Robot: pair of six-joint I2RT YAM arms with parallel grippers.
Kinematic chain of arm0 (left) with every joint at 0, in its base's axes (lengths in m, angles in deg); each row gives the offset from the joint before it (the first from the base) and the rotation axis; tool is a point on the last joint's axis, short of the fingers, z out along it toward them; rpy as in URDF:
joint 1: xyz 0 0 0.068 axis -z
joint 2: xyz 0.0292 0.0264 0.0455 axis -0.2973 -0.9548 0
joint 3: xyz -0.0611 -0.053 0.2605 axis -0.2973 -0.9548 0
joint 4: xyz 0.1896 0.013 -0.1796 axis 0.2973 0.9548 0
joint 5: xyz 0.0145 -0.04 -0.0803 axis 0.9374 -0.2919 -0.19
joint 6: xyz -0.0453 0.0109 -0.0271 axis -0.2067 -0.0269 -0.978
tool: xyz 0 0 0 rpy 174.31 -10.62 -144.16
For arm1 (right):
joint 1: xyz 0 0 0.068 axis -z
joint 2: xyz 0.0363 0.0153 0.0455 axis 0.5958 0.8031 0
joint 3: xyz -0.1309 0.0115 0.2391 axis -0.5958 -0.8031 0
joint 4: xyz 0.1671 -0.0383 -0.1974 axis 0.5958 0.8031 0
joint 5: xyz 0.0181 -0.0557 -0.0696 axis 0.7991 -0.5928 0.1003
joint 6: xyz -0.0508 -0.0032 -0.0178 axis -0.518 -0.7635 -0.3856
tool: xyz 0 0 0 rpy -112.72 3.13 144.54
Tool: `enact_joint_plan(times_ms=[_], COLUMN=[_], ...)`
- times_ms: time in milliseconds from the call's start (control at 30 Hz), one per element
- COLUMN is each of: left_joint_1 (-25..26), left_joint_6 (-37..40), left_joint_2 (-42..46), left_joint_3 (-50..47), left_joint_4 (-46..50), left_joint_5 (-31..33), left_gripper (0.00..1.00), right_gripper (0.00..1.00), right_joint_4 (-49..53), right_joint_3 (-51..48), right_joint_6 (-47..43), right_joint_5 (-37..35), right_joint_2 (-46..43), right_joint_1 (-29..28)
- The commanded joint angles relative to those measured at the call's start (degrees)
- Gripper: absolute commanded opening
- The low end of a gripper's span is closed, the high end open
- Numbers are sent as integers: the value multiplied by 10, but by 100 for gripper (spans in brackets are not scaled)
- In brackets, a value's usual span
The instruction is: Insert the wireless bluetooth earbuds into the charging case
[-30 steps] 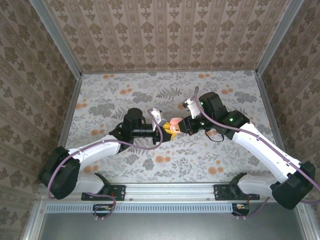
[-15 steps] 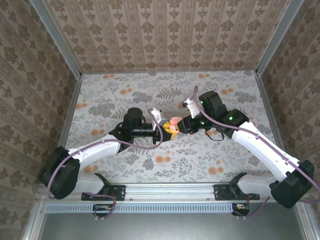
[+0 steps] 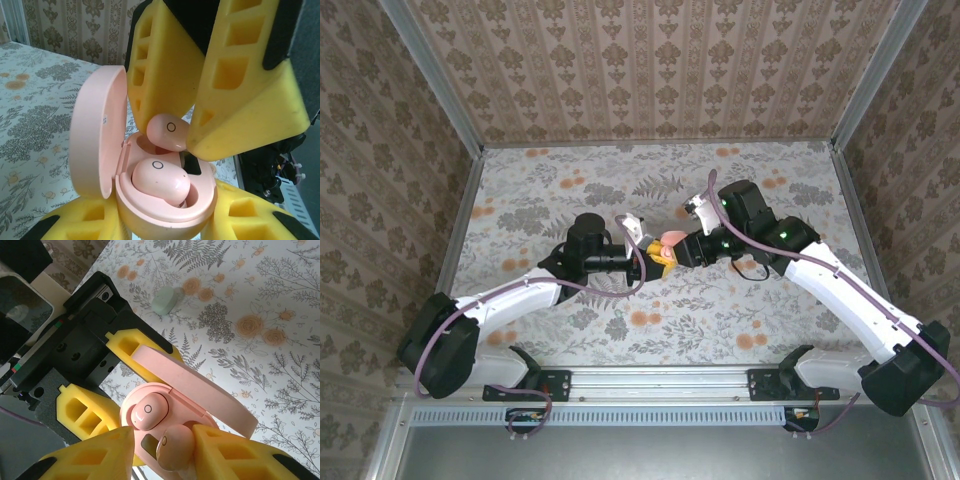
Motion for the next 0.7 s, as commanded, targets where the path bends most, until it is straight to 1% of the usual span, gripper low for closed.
enact_joint_plan(times_ms=[0, 667], left_joint_1=[11, 20], left_joint_6=[-1, -3], left_joint_2=[0, 1], left_joint_3=[20, 15], left_joint_4=[-29, -32], left_joint_5=[-31, -25], left_gripper=[0, 0], right_gripper=[38, 42], right_joint_4=[17, 17], right_joint_3=[22, 31], right_joint_6=[11, 29], right_joint_5=[-37, -61], right_joint_2=[4, -11], right_joint_1=[3, 3])
